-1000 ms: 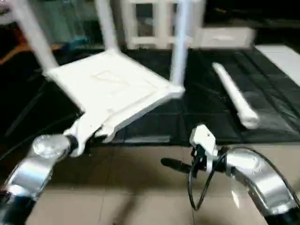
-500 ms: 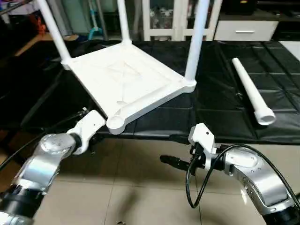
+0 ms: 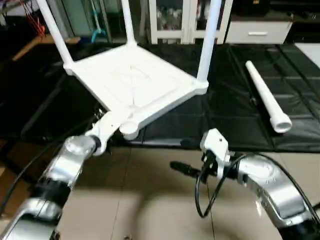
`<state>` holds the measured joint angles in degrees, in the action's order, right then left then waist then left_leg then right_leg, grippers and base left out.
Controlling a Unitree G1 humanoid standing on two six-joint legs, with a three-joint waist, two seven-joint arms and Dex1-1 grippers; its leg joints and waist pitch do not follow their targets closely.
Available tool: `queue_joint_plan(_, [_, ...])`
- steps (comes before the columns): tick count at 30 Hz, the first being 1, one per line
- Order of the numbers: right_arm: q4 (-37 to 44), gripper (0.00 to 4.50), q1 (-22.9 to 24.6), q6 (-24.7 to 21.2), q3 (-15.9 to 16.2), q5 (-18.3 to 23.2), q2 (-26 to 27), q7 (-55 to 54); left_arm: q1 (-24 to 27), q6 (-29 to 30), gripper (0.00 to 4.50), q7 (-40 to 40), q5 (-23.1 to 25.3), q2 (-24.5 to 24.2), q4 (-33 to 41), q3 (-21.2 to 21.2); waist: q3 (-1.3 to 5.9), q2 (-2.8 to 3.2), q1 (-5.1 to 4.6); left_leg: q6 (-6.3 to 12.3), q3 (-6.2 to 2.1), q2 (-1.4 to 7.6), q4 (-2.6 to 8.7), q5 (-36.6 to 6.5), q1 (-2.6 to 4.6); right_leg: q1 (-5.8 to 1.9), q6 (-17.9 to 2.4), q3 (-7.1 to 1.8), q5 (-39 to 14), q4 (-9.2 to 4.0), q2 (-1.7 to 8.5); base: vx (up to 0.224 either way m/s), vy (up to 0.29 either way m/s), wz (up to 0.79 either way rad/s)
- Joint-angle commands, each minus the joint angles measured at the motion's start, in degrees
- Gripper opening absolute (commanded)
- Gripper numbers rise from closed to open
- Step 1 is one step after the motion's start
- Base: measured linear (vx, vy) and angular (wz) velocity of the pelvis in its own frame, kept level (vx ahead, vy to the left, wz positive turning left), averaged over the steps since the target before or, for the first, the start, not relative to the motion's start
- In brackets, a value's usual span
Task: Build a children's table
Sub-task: Rotate table base
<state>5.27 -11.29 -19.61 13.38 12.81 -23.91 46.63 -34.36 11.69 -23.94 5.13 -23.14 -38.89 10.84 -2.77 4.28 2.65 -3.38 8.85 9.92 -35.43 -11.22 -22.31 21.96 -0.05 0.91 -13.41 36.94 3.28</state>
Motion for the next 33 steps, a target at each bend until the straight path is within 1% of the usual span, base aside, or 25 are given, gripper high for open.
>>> queue_joint_plan(1, [-0.51, 3.66, -0.48, 0.59, -0.6, -0.38, 0.35, -0.52, -2.08, -2.8, 1.54, 1.71, -0.46, 0.74, -0.48, -1.41, 3.59, -0.48, 0.0, 1.23, -0.87, 2.4, 4.48, -10.44, 1.2, -1.91, -11.92, -2.17, -1.47, -5.21, 3.95, 0.0, 0.0, 0.0])
queue_joint_plan(2, [-0.84, 3.66, -0.59, 0.84, -0.67, -0.68, 1.01, -1.53, -4.41, -4.71, 1.54, 3.13, -1.39, 2.89, -3.92, -2.63, 3.55, -0.57, 0.03, 1.34, -0.88, 2.38, 4.56, -9.82, 0.83, -2.14, -12.16, -2.0, -0.27, -5.01, 3.9, 0.0, 0.0, 0.0])
queue_joint_plan(3, [-1.07, 3.66, -0.67, 1.06, -0.7, -0.93, 1.42, -2.2, -5.77, -5.92, 1.54, 3.99, -1.87, 4.16, -6.08, -3.27, 3.65, -0.51, 0.13, 1.41, -0.72, 2.25, 4.36, -9.8, 1.08, -1.92, -12.2, -1.96, 0.1, -5.07, 3.76, 0.0, 0.0, 0.0])
queue_joint_plan(4, [-1.2, 3.66, -0.8, 1.16, -0.85, -1.02, 2.08, -3.04, -7.22, -7.1, 1.54, 5.47, -2.27, 5.59, -8.09, -3.88, 3.73, -0.23, 0.32, 1.44, -0.81, 2.38, 4.41, -10.05, 1.26, -1.94, -12.6, -1.99, 0.39, -5.07, 3.97, 0.0, 0.0, 0.0])
queue_joint_plan(5, [-1.25, 3.66, -0.88, 1.21, -0.95, -1.05, 2.49, -3.56, -8.07, -7.82, 1.54, 6.44, -2.49, 6.44, -9.27, -4.24, 3.76, -0.39, 0.3, 1.45, -0.82, 2.41, 4.46, -9.78, 1.13, -2.08, -12.75, -1.92, 1.13, -4.98, 3.92, 0.0, 0.0, 0.0])
queue_joint_plan(6, [-1.2, 3.66, -1.04, 1.19, -1.24, -1.05, 3.21, -4.66, -10.06, -9.05, 1.54, 8.42, -3.29, 8.42, -11.87, -5.44, 3.88, -0.6, 0.27, 1.63, -0.86, 2.33, 4.37, -8.56, 0.89, -2.37, -12.94, -1.83, 4.44, -4.68, 3.89, 0.0, 0.0, 0.0])
queue_joint_plan(7, [-1.11, 3.66, -1.03, 1.11, -1.33, -0.98, 3.36, -4.9, -10.57, -9.39, 1.54, 8.81, -3.39, 8.91, -12.5, -5.6, 4.03, -0.58, 0.44, 1.81, -0.97, 2.46, 4.34, -8.04, 1.02, -2.51, -13.07, -1.81, 5.57, -4.55, 4.11, 0.0, 0.0, 0.0])
queue_joint_plan(9, [-0.77, 3.66, -0.9, 0.95, -1.52, -1.04, 3.66, -5.6, -12.17, -10.99, 1.54, 9.69, -3.68, 10.22, -14.71, -5.97, 4.1, -0.63, 0.32, 2.56, -0.92, 2.4, 4.16, -6.68, 0.86, -2.66, -13.26, -1.77, 8.24, -4.42, 4.1, 0.0, 0.0, 0.0])
queue_joint_plan(10, [-0.5, 3.66, -0.79, 0.87, -1.59, -1.08, 3.67, -5.8, -12.91, -12.07, 1.54, 9.92, -3.81, 10.55, -15.8, -6.32, 4.12, -0.51, 0.13, 3.05, -0.95, 2.33, 4.12, -5.99, 0.66, -2.86, -13.3, -1.71, 9.36, -4.36, 4.11, 0.0, 0.0, 0.0])
queue_joint_plan(13, [0.52, 3.66, -0.3, 0.52, -2.1, -0.87, 3.22, -5.92, -13.29, -14.61, 1.54, 8.96, -4.22, 9.82, -15.54, -7.31, 4.12, -0.11, -0.41, 3.41, -1.03, 2.42, 4.16, -6.85, 0.77, -2.89, -13.89, -1.61, 9.98, -4.44, 4.16, 0.0, 0.0, 0.0])
queue_joint_plan(17, [1.14, 3.66, 0.49, 0.41, -3.11, -0.31, 2.32, -5.66, -11.53, -16.55, 1.54, 4.81, -7.12, 7.76, -11.72, -10.15, 3.94, -0.02, -0.73, 3.44, -0.95, 2.63, 4.33, -8.44, 0.94, -2.76, -14.71, -1.62, 8.1, -4.62, 4.16, 0.0, 0.0, 0.0])
queue_joint_plan(18, [1.5, 3.66, 0.97, 0.1, -3.26, 0.28, 1.49, -4.74, -8.61, -15.49, 1.54, -2.07, -10.48, 6.45, -6.14, -10.7, 3.77, -0.1, -0.66, 3.15, -1.04, 2.91, 4.62, -9.45, 1.0, -2.83, -15.24, -1.72, 6.32, -4.61, 4.53, 0.0, 0.0, 0.0])
queue_joint_plan(19, [1.72, 3.66, 1.19, -0.08, -3.26, 0.52, 1.12, -4.31, -6.93, -14.19, 1.54, -5.69, -12.06, 5.82, -2.91, -10.51, 3.7, -0.12, -0.77, 3.18, -0.89, 2.93, 4.68, -9.53, 0.87, -2.73, -15.28, -1.72, 5.94, -4.7, 4.36, 0.0, 0.0, 0.0])
queue_joint_plan(21, [2.33, 3.66, 1.7, -0.59, -3.12, 1.36, 0.16, -2.82, -2.06, -8.61, 1.54, -14.95, -16.82, 4.09, 6.17, -9.39, 3.81, -0.16, -0.6, 2.87, -0.79, 3.16, 4.66, -9.5, 1.19, -2.56, -15.8, -1.78, 5.79, -4.42, 4.46, 0.0, 0.0, 0.0])
queue_joint_plan(23, [2.93, 3.66, 2.19, -1.08, -2.77, 2.05, -0.93, -1.12, 3.26, -2.2, 1.54, -23.48, -20.67, 0.95, 14.77, -6.64, 3.6, 0.04, -0.57, 3.08, -0.65, 3.27, 4.84, -9.71, 1.07, -2.25, -15.82, -1.81, 5.15, -4.41, 4.36, 0.0, 0.0, 0.0])
queue_joint_plan(24, [3.26, 3.66, 2.52, -1.67, -2.45, 2.59, -1.64, 0.21, 7.97, 2.65, 1.54, -30.26, -23.55, -2.64, 20.82, -3.06, 3.47, -0.24, -0.65, 2.87, -0.49, 3.32, 5.09, -11.51, 1.22, -2.02, -15.33, -1.86, 2.15, -4.55, 4.33, 0.0, 0.0, 0.0])
queue_joint_plan(25, [3.31, 3.66, 2.6, -1.88, -2.36, 2.76, -1.79, 0.56, 9.32, 3.86, 1.54, -32.11, -24.33, -3.68, 22.32, -1.97, 3.37, -0.06, -0.68, 2.58, -0.54, 3.34, 5.23, -12.31, 1.29, -1.94, -15.08, -1.88, 0.71, -4.55, 4.35, 0.0, 0.0, 0.0])
queue_joint_plan(26, [3.32, 3.66, 2.62, -1.93, -2.29, 2.79, -1.88, 0.67, 9.82, 4.24, 1.54, -32.74, -24.56, -3.99, 22.73, -1.56, 3.13, -0.17, -0.92, 2.18, -0.33, 3.15, 5.42, -13.66, 1.3, -1.73, -14.48, -1.87, -1.92, -4.9, 3.99, 0.0, 0.0, 0.0])
queue_joint_plan(27, [3.32, 3.66, 2.66, -1.93, -1.91, 2.78, -2.14, 1.05, 11.33, 4.47, 1.54, -34.46, -23.94, -4.63, 22.84, 0.27, 3.08, -0.06, -0.95, 1.87, -0.25, 3.11, 5.38, -14.3, 1.46, -1.62, -14.32, -1.93, -2.97, -5.02, 3.97, 0.0, 0.0, 0.0])
queue_joint_plan(28, [3.34, 3.66, 2.7, -1.9, -1.75, 2.73, -2.25, 1.23, 12.04, 4.43, 1.54, -35.09, -23.29, -4.82, 22.83, 1.05, 2.92, -0.17, -0.79, 1.51, 0.01, 3.1, 5.38, -15.78, 1.86, -1.13, -13.81, -2.08, -5.74, -5.54, 3.97, 0.0, 0.0, 0.0])
queue_joint_plan(29, [3.35, 3.66, 2.7, -1.88, -1.68, 2.68, -2.27, 1.28, 12.25, 3.93, 1.54, -35.28, -22.38, -4.72, 22.09, 1.5, 2.81, -0.05, -0.7, 0.74, 0.03, 3.17, 5.57, -16.94, 1.91, -1.12, -13.18, -2.14, -8.22, -5.7, 4.03, 0.0, 0.0, 0.0])
queue_joint_plan(30, [3.39, 3.66, 2.61, -1.95, -1.57, 2.64, -2.18, 1.24, 11.96, 1.49, 1.54, -34.85, -19.53, -3.88, 18.72, 2.01, 2.77, -0.45, -0.73, 0.24, 0.05, 3.18, 5.68, -17.26, 1.88, -1.11, -12.49, -2.19, -9.39, -5.84, 4.02, 0.0, 0.0, 0.0])
queue_joint_plan(31, [3.39, 3.66, 2.6, -1.95, -1.56, 2.64, -2.18, 1.24, 11.95, 1.42, 1.54, -34.84, -19.45, -3.85, 18.62, 2.02, 2.65, -0.43, -0.8, 0.19, 0.06, 3.05, 5.69, -17.36, 1.75, -1.11, -12.07, -2.2, -10.13, -5.97, 3.98, 0.0, 0.0, 0.0])
queue_joint_plan(32, [3.48, 3.66, 2.53, -2.06, -1.53, 2.68, -2.13, 1.18, 11.52, 0.36, 1.54, -33.93, -18.11, -3.12, 16.66, 1.65, 2.61, -0.41, -0.88, -0.29, -0.11, 3.06, 5.87, -17.47, 1.53, -1.33, -11.26, -2.21, -11.3, -5.92, 4.2, 0.0, 0.0, 0.0])
queue_joint_plan(33, [3.69, 3.66, 2.35, -2.35, -1.53, 2.81, -2.06, 1.11, 10.49, -1.39, 1.54, -32.02, -15.53, -1.81, 12.79, 1.09, 2.51, -0.48, -1.07, -0.27, -0.07, 2.96, 5.88, -17.42, 1.42, -1.3, -10.78, -2.2, -11.78, -6.14, 4.05, 0.0, 0.0, 0.0])
